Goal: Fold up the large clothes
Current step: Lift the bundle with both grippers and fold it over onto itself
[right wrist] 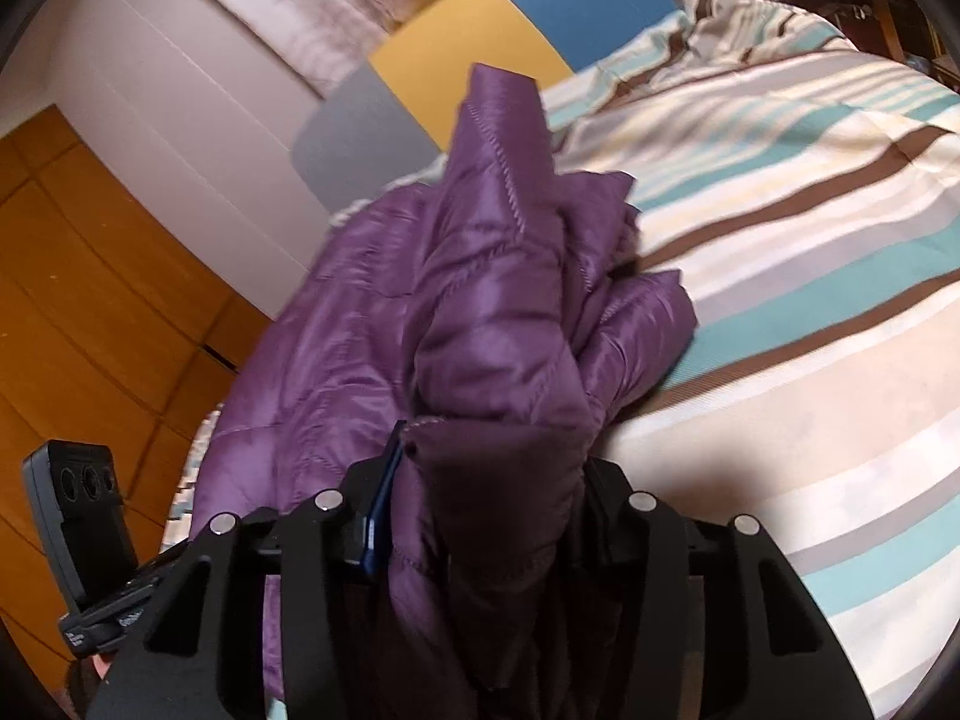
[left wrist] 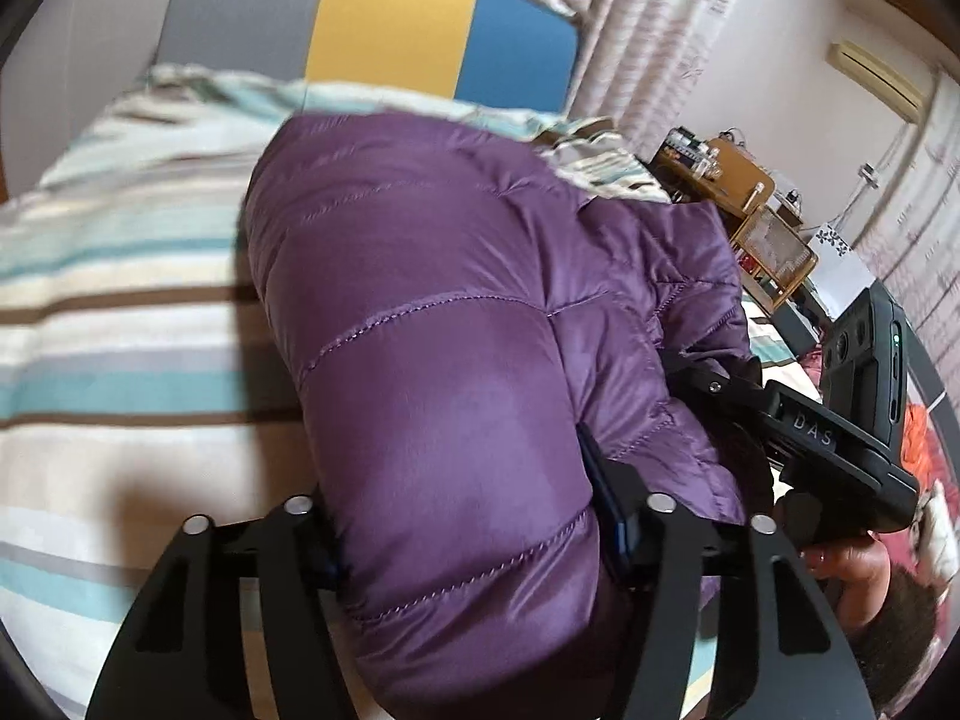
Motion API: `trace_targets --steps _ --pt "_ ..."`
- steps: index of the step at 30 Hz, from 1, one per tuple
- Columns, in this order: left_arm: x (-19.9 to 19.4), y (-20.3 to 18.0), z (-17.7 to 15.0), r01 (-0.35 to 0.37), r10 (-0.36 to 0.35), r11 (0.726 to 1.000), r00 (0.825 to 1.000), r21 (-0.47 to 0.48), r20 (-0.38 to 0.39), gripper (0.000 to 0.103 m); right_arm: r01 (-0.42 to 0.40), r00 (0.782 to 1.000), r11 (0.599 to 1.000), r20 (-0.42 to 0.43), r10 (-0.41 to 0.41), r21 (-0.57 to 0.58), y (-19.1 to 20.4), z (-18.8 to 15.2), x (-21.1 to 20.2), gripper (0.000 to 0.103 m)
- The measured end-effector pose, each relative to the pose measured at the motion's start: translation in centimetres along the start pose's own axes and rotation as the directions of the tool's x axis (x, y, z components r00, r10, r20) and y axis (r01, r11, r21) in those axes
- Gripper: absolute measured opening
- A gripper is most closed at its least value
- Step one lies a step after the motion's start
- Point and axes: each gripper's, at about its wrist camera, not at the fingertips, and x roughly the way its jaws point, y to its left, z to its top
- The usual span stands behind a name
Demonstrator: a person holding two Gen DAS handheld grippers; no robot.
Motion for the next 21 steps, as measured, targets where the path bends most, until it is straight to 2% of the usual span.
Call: trace_targets --steps 5,10,16,21 --pt "-2.3 -1.2 -0.2 -0.018 0.012 0.998 0.996 0.068 0.088 0.055 -0.035 0.999 0.999 0.018 0.036 -0.02 1.6 -0.5 -0.6 0.048" --pt "-5.3 -0.9 -0.8 -0.046 0.027 0.994 0.983 0.103 0.179 0.055 -0.077 0.996 0.996 0.031 0.079 -0.04 3.5 -0.8 -0.2 0.048" --pt "-8.6 1.6 -1.7 -0.082 0.067 0.995 0.967 0.053 0.247 0.055 -0.118 0.992 0.985 0.019 0.121 -0.124 8.1 -0.6 1.5 0.048" --pt "-11.4 5.7 -2.7 -0.139 0.141 0.99 0.952 -0.026 0.27 0.055 -0.153 0.988 0.97 -0.034 0.15 -0.191 12.4 -0.5 5.5 0.048"
